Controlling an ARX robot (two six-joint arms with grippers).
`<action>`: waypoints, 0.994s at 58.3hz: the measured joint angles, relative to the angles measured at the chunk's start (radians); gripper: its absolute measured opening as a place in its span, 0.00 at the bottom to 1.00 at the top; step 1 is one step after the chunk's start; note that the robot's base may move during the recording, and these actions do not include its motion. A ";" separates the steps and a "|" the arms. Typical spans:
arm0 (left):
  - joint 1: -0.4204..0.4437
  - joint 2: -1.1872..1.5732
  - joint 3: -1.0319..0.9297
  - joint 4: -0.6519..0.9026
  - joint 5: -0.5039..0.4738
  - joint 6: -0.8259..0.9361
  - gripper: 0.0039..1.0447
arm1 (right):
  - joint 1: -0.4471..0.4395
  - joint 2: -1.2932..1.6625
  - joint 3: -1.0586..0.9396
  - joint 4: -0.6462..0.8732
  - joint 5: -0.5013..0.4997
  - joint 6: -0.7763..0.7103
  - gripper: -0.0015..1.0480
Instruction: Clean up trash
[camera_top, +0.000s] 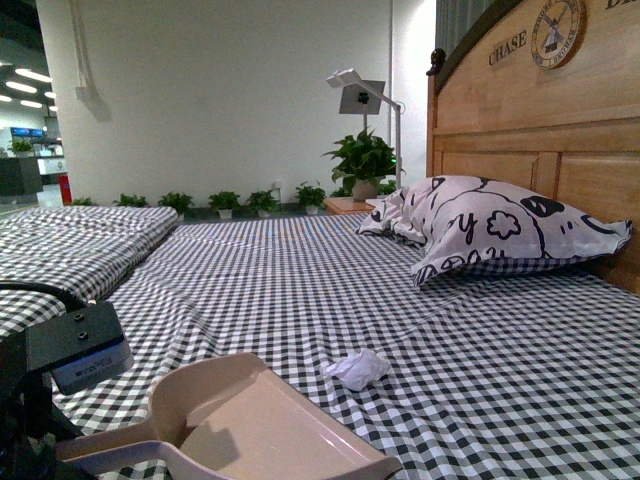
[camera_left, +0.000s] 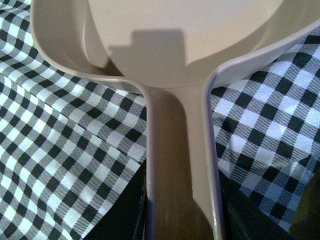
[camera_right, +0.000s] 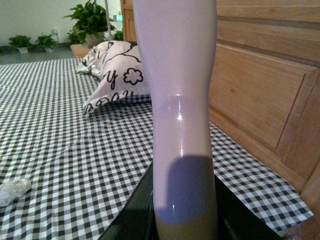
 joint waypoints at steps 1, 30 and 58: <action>0.000 0.000 0.000 0.000 0.000 0.000 0.26 | -0.009 0.020 0.023 -0.058 -0.031 0.009 0.18; 0.000 0.000 0.000 0.000 0.000 0.001 0.26 | -0.074 0.798 0.484 -0.033 -0.173 -0.093 0.18; 0.000 0.000 -0.001 0.000 0.000 0.001 0.26 | -0.052 1.219 0.734 -0.053 -0.108 -0.179 0.18</action>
